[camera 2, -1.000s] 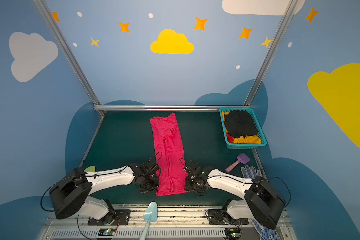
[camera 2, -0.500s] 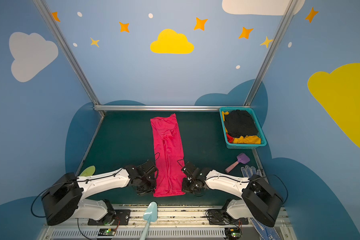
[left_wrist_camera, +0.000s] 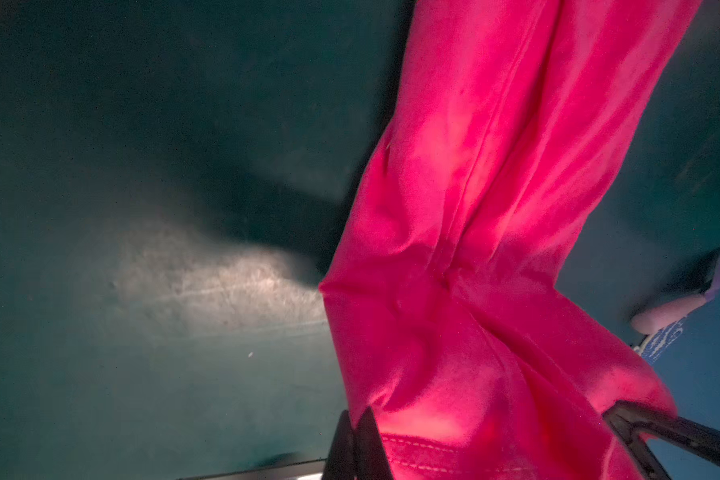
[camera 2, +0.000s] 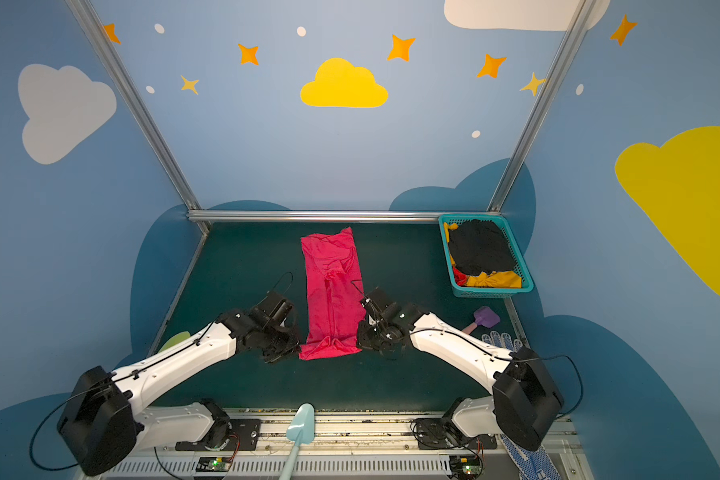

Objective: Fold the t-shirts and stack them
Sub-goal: 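Lift the near end with both grippers and fold it toward the far end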

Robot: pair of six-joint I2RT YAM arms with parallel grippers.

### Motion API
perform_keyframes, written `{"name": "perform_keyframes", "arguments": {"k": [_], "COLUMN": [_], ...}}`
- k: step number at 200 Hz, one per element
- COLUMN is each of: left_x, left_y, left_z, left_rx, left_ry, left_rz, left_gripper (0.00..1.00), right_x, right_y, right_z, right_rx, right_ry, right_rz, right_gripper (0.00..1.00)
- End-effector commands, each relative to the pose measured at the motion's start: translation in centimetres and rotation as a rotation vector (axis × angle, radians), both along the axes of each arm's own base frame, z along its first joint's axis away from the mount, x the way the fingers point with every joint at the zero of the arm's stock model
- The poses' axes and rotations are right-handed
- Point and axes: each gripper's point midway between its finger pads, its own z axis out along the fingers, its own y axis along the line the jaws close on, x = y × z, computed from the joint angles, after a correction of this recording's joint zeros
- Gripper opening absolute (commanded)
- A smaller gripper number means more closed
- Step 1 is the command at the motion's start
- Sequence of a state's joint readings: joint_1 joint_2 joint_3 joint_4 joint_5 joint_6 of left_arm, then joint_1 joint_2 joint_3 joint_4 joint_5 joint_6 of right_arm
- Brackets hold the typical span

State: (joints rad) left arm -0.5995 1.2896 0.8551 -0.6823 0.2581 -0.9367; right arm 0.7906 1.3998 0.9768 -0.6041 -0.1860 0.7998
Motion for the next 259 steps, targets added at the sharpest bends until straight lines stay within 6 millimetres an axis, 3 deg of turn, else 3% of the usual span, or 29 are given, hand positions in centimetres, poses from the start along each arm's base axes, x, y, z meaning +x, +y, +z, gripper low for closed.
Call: {"name": "perform_keyframes", "arguments": {"k": [1,90,130,223,248,259], "left_x": [1.9,13.3,17.4,21.1,22.2,22.6], "left_y": [0.5,0.9,0.5,1.7,1.9,1.9], "left_z": [0.4,1.6,0.5,-2.7,-3.4,-3.5], "left_rx": [0.03,0.017,-0.001,-0.007,-0.014,-0.016], "left_ry": [-0.005,-0.043,-0.035,-0.022,-0.03,-0.035], "left_rz": [-0.04,-0.056,-0.074,-0.02,-0.008,-0.002], "left_gripper": [0.05,0.05,0.05,0.05,0.05,0.08], "right_x": [2.2,12.2,15.7,19.9,20.7,21.0], "right_y": [0.2,1.8,1.7,2.0,2.1,2.2], "right_z": [0.5,0.5,-0.5,-3.7,-3.8,-3.9], "right_rx": [-0.031,0.003,0.046,0.093,0.107,0.113], "right_ry": [-0.018,-0.009,0.017,0.074,0.065,0.062], "right_rz": [0.067,0.087,0.071,0.074,0.071,0.069], "right_gripper": [0.0,0.0,0.0,0.0,0.05,0.11]}}
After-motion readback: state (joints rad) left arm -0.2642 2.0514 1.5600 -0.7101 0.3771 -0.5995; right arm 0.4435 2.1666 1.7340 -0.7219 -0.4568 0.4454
